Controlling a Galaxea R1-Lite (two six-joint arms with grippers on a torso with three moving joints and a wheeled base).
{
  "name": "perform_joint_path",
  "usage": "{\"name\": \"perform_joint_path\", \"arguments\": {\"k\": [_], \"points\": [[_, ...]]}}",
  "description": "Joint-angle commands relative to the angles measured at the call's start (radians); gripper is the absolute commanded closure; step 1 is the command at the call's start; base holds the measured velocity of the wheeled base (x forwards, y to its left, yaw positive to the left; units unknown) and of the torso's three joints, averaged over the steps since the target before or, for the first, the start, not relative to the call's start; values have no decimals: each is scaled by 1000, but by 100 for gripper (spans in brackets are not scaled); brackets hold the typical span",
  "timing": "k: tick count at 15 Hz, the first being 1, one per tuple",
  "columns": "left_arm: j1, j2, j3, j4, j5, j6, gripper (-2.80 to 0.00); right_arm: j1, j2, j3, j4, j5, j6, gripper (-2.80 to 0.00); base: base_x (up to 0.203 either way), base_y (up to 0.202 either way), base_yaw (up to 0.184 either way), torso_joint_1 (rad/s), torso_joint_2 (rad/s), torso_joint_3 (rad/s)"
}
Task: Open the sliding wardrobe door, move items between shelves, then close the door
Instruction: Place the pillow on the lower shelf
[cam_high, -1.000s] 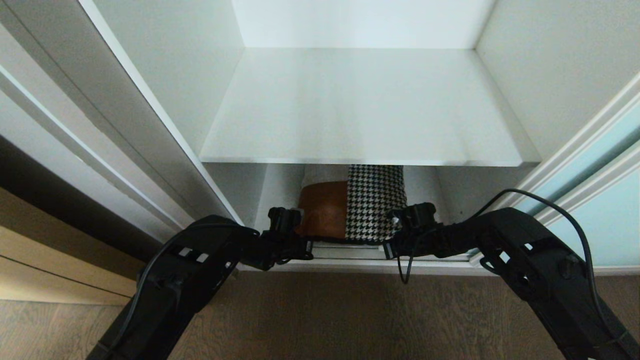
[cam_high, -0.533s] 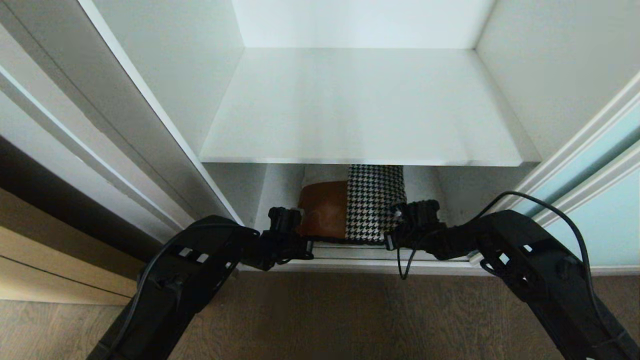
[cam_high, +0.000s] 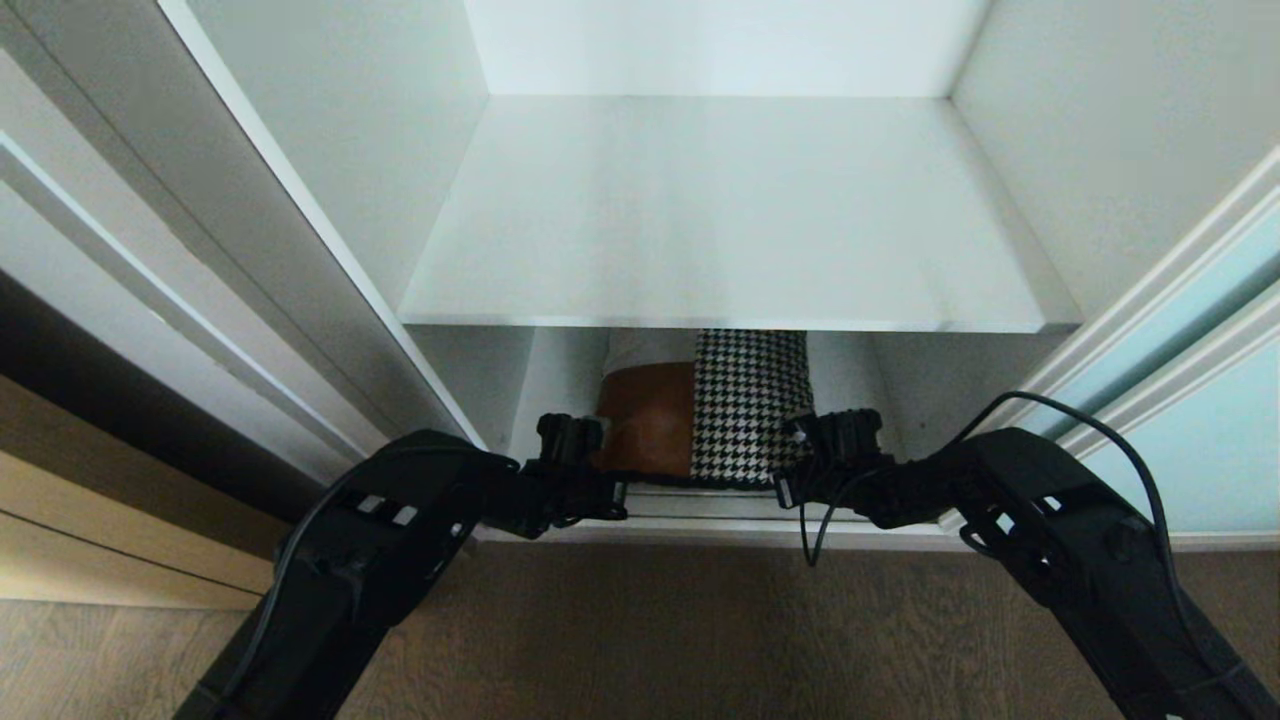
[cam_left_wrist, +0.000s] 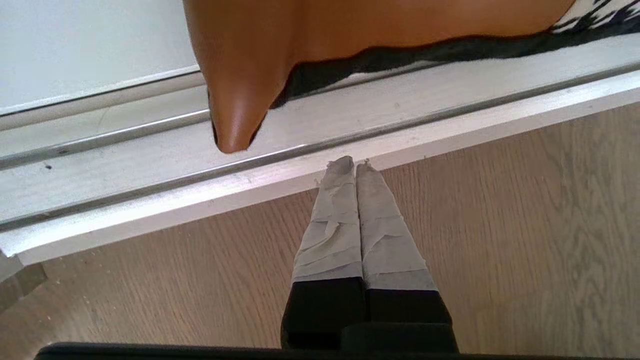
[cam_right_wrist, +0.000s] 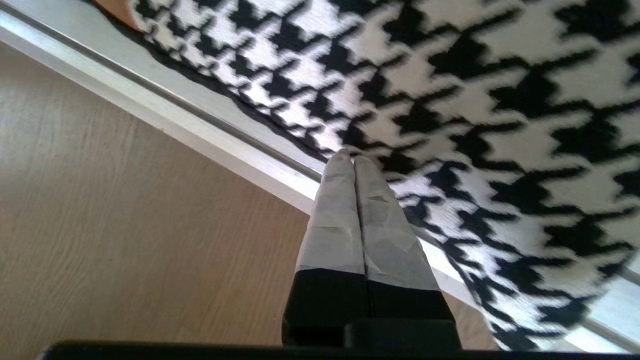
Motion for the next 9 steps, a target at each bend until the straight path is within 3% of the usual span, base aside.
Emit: {"name": "perform_joint_path", "arguments": {"k": [1,7,9], "points": [[0,5,-7,0,-5,0,0,-1,1,0,0,2,0,0,0,0,0,0,0,0],[-1,17,-44,40,-7,-6,0,-14,2,-2,35,-1,0,0,0,0,0,0,0,0],[0,17,-45,43,-7,-6,0,-14,1,-2,36,-1,0,0,154,0,0,3,5,0]]}}
